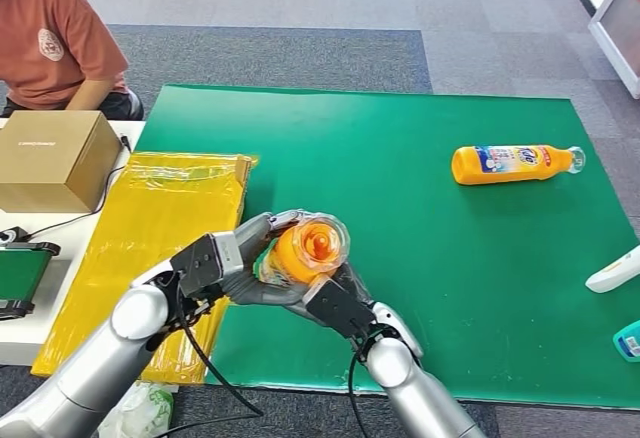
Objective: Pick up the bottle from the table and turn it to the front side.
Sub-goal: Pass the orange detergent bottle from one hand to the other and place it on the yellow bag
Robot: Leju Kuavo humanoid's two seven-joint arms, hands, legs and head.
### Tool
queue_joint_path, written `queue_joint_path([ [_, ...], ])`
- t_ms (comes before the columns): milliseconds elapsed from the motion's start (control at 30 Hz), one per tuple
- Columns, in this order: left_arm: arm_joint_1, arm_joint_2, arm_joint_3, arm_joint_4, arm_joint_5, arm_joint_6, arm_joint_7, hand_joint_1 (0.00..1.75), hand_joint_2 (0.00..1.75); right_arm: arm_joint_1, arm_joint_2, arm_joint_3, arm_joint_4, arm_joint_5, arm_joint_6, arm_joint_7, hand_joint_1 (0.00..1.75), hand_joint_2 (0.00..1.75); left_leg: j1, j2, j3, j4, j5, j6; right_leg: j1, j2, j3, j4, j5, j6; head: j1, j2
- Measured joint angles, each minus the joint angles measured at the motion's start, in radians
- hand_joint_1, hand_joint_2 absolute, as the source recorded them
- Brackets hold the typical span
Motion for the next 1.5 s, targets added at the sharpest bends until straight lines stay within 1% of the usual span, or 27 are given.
queue_joint_path([
  [100, -0.004, 0.0, 0.0, 0.0, -0.003, 0.005, 0.0, 1.75, 1.75, 0.002, 0.0, 0.0, -0.014, -0.003, 0.0, 0.006, 0.13, 1.75, 0.0, 0.0, 0.0, 0.0, 0.0, 0.0, 0.0, 0.0, 0.0, 0.0, 0.0, 0.0, 0.0, 0.0],
  [133, -0.005, 0.0, 0.0, 0.0, -0.006, 0.01, 0.0, 1.75, 1.75, 0.002, 0.0, 0.0, -0.018, -0.005, -0.001, 0.01, 0.0, 1.75, 0.0, 0.0, 0.0, 0.0, 0.0, 0.0, 0.0, 0.0, 0.0, 0.0, 0.0, 0.0, 0.0, 0.0],
  [267, 0.005, -0.001, 0.0, -0.002, -0.051, 0.057, -0.013, 1.75, 1.75, 0.0, 0.0, -0.003, -0.034, -0.018, -0.008, 0.023, 0.0, 1.75, 0.0, 0.0, 0.0, 0.0, 0.0, 0.0, 0.0, 0.0, 0.0, 0.0, 0.0, 0.0, 0.0, 0.0],
  [433, 0.05, -0.019, 0.029, -0.042, -0.301, 0.225, -0.061, 1.75, 1.75, 0.009, -0.006, -0.043, -0.054, -0.035, -0.025, 0.034, 0.0, 1.75, 0.0, 0.0, 0.0, 0.0, 0.0, 0.0, 0.0, 0.0, 0.0, 0.0, 0.0, 0.0, 0.0, 0.0],
  [633, 0.103, -0.04, 0.069, -0.104, -0.525, 0.356, -0.067, 1.75, 1.75, 0.035, -0.014, -0.112, -0.09, -0.044, -0.045, 0.038, 0.0, 1.75, 0.0, 0.0, 0.0, 0.0, 0.0, 0.0, 0.0, 0.0, 0.0, 0.0, 0.0, 0.0, 0.0, 0.0],
  [700, 0.125, -0.042, 0.082, -0.123, -0.653, 0.428, -0.059, 1.75, 1.75, 0.048, -0.016, -0.145, -0.115, -0.055, -0.059, 0.033, 0.0, 1.75, 0.0, 0.0, 0.0, 0.0, 0.0, 0.0, 0.0, 0.0, 0.0, 0.0, 0.0, 0.0, 0.0, 0.0],
  [767, 0.148, -0.045, 0.096, -0.139, -0.824, 0.52, -0.034, 1.75, 1.75, 0.061, -0.018, -0.182, -0.155, -0.069, -0.069, 0.026, 0.0, 1.75, 0.0, 0.0, 0.0, 0.0, 0.0, 0.0, 0.0, 0.0, 0.0, 0.0, 0.0, 0.0, 0.0, 0.0],
  [933, 0.205, -0.058, 0.151, -0.124, -1.319, 0.78, 0.088, 1.75, 1.75, 0.08, -0.019, -0.244, -0.298, -0.095, -0.086, 0.017, 0.0, 1.75, 0.0, 0.0, 0.0, 0.0, 0.0, 0.0, 0.0, 0.0, -0.001, 0.0, 0.0, 0.0, 0.0, 0.0],
  [1000, 0.216, -0.061, 0.176, -0.079, -1.45, 0.866, 0.106, 1.75, 1.75, 0.079, -0.019, -0.249, -0.35, -0.109, -0.095, 0.011, 0.0, 1.75, 0.0, 0.0, 0.0, 0.0, 0.0, 0.0, 0.0, 0.0, 0.0, 0.0, 0.0, 0.0, 0.0, 0.0],
  [1067, 0.222, -0.062, 0.195, -0.015, -1.488, 0.901, 0.104, 1.75, 1.75, 0.077, -0.02, -0.25, -0.393, -0.125, -0.108, 0.002, 0.0, 1.75, 0.0, 0.0, 0.0, 0.0, 0.0, 0.0, 0.0, 0.0, -0.001, 0.0, 0.0, 0.0, 0.0, 0.0],
  [1267, 0.219, -0.073, 0.258, 0.255, -1.472, 0.96, 0.054, 1.75, 1.75, 0.078, -0.03, -0.247, -0.514, -0.143, -0.144, -0.021, 0.0, 1.75, 0.0, 0.0, 0.0, 0.0, 0.0, 0.0, 0.0, 0.0, -0.001, 0.0, 0.0, 0.0, 0.0, 0.0],
  [1400, 0.194, -0.084, 0.29, 0.445, -1.474, 0.987, 0.023, 1.75, 1.75, 0.081, -0.043, -0.228, -0.598, -0.144, -0.157, -0.039, 0.0, 1.75, 0.0, 0.0, 0.0, 0.0, 0.0, 0.0, 0.0, 0.0, -0.001, 0.0, 0.0, 0.0, 0.0, 0.0],
  [1500, 0.174, -0.097, 0.303, 0.553, -1.485, 1.005, 0.012, 1.75, 1.75, 0.084, -0.052, -0.207, -0.643, -0.141, -0.164, -0.045, 0.0, 1.75, 0.0, 0.0, 0.0, 0.0, 0.0, 0.0, 0.0, 0.0, -0.001, 0.0, 0.0, 0.0, 0.0, 0.0],
])
